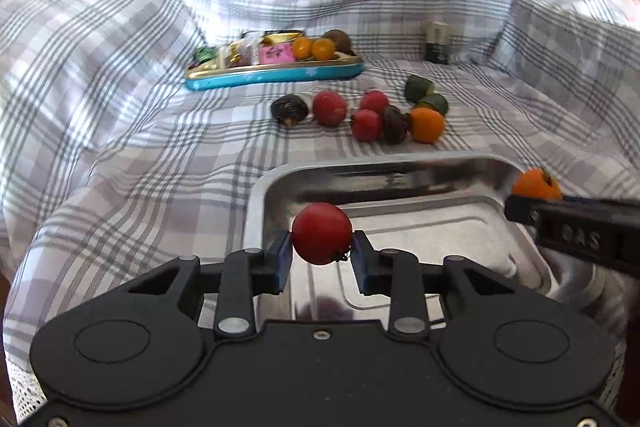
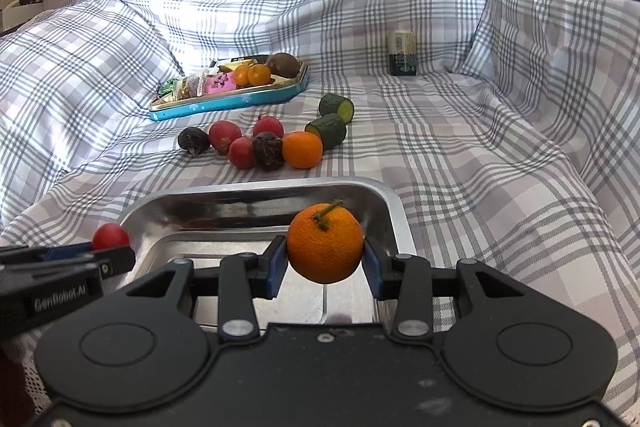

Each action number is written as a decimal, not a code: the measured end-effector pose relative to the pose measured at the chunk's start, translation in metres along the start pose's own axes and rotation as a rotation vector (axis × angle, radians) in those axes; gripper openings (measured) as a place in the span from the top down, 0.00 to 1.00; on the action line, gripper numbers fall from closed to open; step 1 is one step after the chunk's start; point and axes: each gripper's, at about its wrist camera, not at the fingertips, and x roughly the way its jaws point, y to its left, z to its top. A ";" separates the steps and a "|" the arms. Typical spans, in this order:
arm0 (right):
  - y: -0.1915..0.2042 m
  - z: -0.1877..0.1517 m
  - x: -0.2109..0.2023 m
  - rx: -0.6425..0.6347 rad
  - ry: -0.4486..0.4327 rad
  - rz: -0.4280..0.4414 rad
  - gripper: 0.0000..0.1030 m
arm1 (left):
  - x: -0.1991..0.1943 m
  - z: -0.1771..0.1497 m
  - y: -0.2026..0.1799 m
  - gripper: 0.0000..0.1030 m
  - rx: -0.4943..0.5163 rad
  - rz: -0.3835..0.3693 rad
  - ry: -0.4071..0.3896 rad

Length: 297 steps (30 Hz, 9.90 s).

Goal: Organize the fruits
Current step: 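Carry the red apple and orange into the steel tray with both tools, then open both tools to release the apple and orange in the tray, then grasp a dark avocado with the left tool while the right tool grasps an orange, then carry the avocado and orange into the steel tray with both tools, then open both tools to release the avocado and orange in the tray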

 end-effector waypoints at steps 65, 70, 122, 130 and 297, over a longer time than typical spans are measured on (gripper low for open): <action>0.003 -0.001 0.004 0.004 -0.002 0.019 0.59 | 0.005 0.002 0.002 0.58 -0.012 0.017 0.023; 0.002 0.000 0.002 0.012 -0.013 0.018 0.59 | 0.002 0.002 0.001 0.58 -0.012 0.031 0.006; 0.013 0.083 0.085 -0.157 0.097 0.048 0.59 | 0.074 0.084 0.018 0.58 0.142 0.087 0.006; 0.024 0.086 0.112 -0.191 0.140 0.059 0.59 | 0.101 0.095 0.024 0.58 0.143 0.091 0.030; -0.011 -0.011 -0.018 -0.028 0.020 0.116 0.57 | -0.009 -0.009 0.017 0.54 -0.181 -0.016 -0.001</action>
